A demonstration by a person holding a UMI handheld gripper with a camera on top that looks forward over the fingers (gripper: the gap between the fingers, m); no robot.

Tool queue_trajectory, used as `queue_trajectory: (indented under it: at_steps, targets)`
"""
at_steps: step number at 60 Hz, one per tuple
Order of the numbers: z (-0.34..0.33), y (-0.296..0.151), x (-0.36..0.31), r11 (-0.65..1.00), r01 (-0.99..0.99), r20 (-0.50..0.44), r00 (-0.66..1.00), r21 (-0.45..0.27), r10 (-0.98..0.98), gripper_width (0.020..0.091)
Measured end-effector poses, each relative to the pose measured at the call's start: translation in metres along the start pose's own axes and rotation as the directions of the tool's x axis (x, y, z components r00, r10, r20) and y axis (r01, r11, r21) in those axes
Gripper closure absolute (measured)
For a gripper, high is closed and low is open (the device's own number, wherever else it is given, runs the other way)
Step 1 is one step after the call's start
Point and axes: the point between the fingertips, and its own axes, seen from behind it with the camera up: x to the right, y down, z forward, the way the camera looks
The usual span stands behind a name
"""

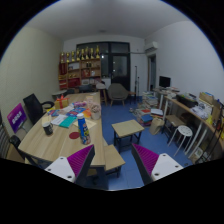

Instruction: Pour water

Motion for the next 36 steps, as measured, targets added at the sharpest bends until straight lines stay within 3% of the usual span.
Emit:
queue_trajectory:
  at_steps: [18, 20, 28, 36]
  targets:
    - [-0.020, -0.012, -0.031, 0.999, 0.021, -0.119, 0.993, 0.045, -0.015, 0.0296]
    - [-0.023, -0.015, -0.018, 0.998, 0.028, -0.112, 0.993, 0.050, -0.022, 0.0297]
    - [0.003, -0.009, -0.065, 0.997, 0.023, -0.084, 0.996, 0.080, -0.016, 0.0297]
    - [0.065, 0.003, -0.098, 0.993, 0.006, -0.056, 0.998, 0.119, 0.001, 0.0298]
